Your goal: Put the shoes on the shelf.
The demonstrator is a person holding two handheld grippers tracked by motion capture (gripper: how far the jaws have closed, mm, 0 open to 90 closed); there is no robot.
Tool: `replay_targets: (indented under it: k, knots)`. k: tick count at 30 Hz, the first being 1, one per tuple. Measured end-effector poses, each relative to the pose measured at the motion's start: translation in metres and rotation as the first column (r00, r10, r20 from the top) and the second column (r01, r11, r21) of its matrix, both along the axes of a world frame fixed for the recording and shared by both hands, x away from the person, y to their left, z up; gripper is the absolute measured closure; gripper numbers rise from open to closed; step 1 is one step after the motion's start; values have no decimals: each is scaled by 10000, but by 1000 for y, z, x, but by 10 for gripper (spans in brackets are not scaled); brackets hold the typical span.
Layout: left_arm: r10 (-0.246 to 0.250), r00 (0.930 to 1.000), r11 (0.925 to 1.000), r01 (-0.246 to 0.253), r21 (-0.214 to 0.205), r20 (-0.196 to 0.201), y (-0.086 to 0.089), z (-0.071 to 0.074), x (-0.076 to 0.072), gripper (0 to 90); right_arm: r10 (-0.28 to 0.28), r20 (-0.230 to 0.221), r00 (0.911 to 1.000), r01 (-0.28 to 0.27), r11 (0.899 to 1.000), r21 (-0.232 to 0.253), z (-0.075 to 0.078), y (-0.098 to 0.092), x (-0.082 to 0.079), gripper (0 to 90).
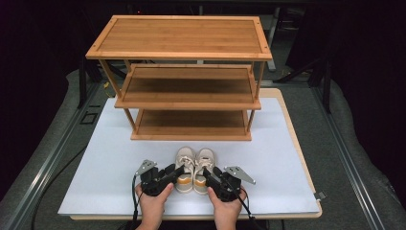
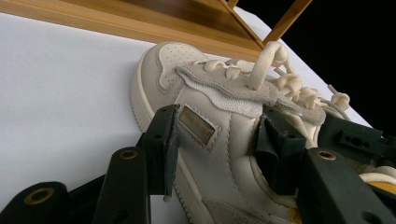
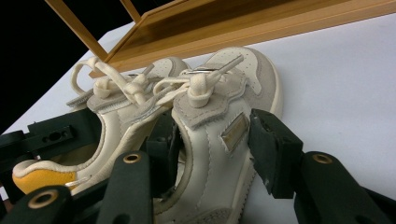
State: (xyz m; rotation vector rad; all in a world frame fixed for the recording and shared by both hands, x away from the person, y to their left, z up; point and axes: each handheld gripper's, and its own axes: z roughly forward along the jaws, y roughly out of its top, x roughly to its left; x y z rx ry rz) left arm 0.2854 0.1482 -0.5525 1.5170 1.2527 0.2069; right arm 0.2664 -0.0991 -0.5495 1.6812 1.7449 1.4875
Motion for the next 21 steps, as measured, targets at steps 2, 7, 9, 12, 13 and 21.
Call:
replay_targets:
  k: [2,7,9,12,13,21]
  knots:
    - [-5,10000,10000,5,-10,-8,0,0,0,531,-158,79,9998,158,9999,3,-1,1,0,548]
    - [50,10000,10000,-50,-19,-64,0,0,0,539,-212,123,9997,210,9997,152,-1,2,0,562]
    - [82,10000,10000,-81,31,-46,-1,1,0,544,-226,74,9997,225,9997,112,-1,2,-1,568]
    - [84,9999,9999,-84,68,-62,-1,1,0,549,-311,41,9995,311,9995,68,-1,2,-2,576]
    - [85,9999,9999,-84,73,-80,-1,2,0,550,-245,41,9997,245,9996,101,-1,2,-2,578]
    - [72,9998,9997,-67,230,-193,-1,5,1,558,-331,-24,9994,331,9994,52,1,3,-1,583]
